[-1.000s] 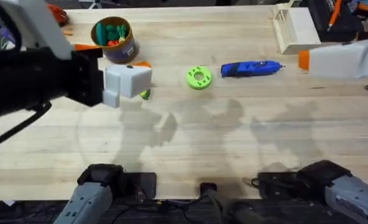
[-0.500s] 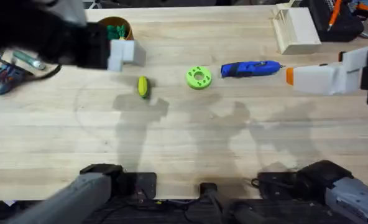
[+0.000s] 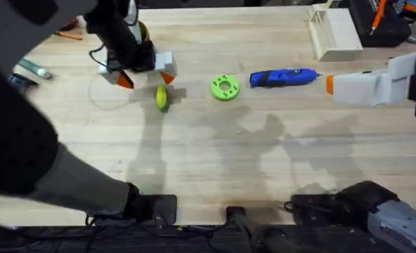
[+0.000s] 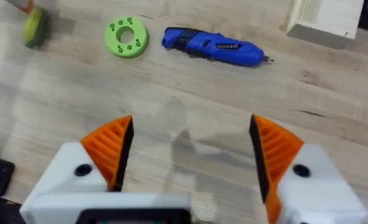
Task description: Pick up the gripper from the table and insert it into the empty holder that is missing its gripper. Then pick up a screw, insert it into the mounting hole, and use the screwdriver to tighten it. Finally, clean up the table by picking up the vegetable and placing it into the bucket.
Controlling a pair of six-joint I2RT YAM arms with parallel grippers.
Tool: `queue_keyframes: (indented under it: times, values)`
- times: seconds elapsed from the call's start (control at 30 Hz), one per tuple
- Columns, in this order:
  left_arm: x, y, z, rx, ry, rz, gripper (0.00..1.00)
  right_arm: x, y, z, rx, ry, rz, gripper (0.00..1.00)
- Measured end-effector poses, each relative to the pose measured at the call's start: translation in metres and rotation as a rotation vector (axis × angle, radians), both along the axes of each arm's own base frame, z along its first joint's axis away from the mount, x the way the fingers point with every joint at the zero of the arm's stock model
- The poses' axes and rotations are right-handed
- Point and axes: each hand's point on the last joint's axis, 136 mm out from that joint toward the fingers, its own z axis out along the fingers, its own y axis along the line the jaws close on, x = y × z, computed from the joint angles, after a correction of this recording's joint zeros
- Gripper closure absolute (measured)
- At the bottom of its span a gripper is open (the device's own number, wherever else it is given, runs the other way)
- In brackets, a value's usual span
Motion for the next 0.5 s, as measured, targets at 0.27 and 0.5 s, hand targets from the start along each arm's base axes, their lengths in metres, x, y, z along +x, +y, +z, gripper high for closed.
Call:
queue_keyframes:
  times: [0.27,0.5]
  values:
    - [0.008,-0.016,-0.039,-0.063,0.079,-0.005,0.015,0.000,0.000,0.000,0.000,0.000,0.000,0.010]
    - [0.009,-0.034,-0.050,-0.059,0.093,-0.054,0.015,0.000,0.000,0.000,0.000,0.000,0.000,0.010]
